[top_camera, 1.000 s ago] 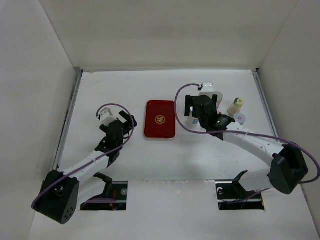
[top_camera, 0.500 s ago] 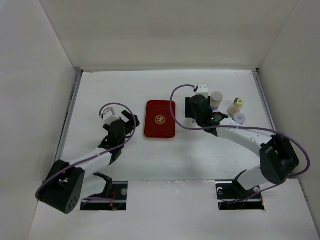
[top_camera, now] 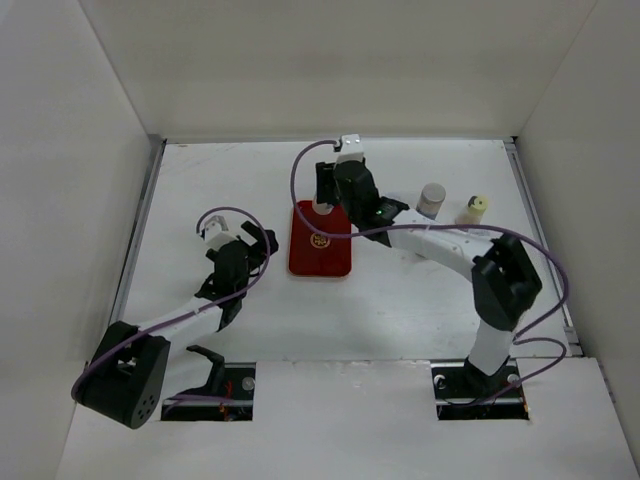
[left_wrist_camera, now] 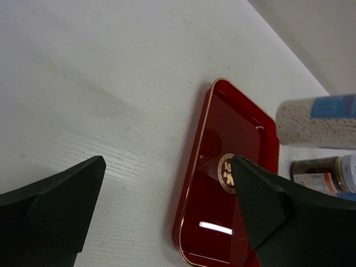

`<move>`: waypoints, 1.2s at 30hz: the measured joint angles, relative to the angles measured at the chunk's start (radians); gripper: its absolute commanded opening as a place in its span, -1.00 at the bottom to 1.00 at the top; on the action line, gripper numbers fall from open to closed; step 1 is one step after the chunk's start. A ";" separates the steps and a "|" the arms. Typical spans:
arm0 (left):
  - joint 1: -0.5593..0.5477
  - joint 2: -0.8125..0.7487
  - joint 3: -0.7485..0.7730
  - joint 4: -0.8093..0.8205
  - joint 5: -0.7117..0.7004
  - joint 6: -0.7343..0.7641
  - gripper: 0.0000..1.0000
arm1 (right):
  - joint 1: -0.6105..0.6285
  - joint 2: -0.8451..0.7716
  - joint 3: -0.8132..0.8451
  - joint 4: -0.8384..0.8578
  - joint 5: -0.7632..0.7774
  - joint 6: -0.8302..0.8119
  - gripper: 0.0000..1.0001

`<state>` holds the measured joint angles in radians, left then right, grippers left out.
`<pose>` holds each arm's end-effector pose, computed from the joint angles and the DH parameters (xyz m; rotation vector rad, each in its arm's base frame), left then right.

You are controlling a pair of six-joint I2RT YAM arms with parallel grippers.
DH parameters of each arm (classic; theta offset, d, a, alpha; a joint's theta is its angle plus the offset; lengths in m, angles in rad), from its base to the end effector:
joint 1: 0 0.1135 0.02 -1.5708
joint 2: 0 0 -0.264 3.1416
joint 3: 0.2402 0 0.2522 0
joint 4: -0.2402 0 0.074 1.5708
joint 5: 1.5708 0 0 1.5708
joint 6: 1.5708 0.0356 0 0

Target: Organize the condiment bottles

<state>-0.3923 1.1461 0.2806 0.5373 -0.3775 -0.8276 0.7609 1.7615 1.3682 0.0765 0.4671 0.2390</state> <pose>0.2056 -0.0709 0.1719 -0.6590 1.7855 -0.4780 0.3151 0.2779 0.3013 -0.1677 1.8527 0.2540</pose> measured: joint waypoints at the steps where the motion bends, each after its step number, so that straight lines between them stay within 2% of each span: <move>1: 0.002 0.000 -0.002 0.000 0.002 -0.002 1.00 | 0.000 0.040 0.032 0.007 -0.011 0.000 -0.16; 6: 0.007 0.002 -0.005 0.002 0.009 -0.010 1.00 | 0.006 0.200 0.147 0.001 -0.047 -0.008 -0.14; 11: 0.013 0.003 -0.005 0.005 0.016 -0.014 1.00 | 0.008 0.265 0.197 -0.020 -0.069 -0.019 -0.07; 13: 0.015 0.003 -0.005 0.005 0.019 -0.016 1.00 | 0.010 0.273 0.208 -0.024 -0.072 -0.024 0.05; 17: 0.022 0.002 -0.005 0.006 0.023 -0.018 1.00 | 0.019 0.281 0.223 -0.024 -0.072 -0.027 0.46; 20: 0.026 0.003 -0.005 0.006 0.025 -0.018 1.00 | 0.030 0.281 0.226 -0.018 -0.075 -0.026 0.58; 24: 0.028 0.003 -0.005 0.006 0.029 -0.019 1.00 | 0.039 0.273 0.227 -0.001 -0.079 -0.027 0.64; 28: 0.032 0.003 -0.005 0.006 0.035 -0.020 1.00 | 0.040 0.182 0.153 0.004 -0.082 -0.030 0.64; 31: 0.034 0.003 -0.006 0.006 0.035 -0.023 1.00 | 0.025 0.040 0.035 0.018 -0.078 -0.026 0.62; 36: 0.035 0.005 -0.006 0.007 0.043 -0.030 1.00 | -0.088 -0.142 -0.126 0.052 -0.037 0.015 0.67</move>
<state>-0.3576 1.1511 0.2745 0.5442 -0.3347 -0.8574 0.6731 1.6199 1.2423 0.1287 0.4297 0.2539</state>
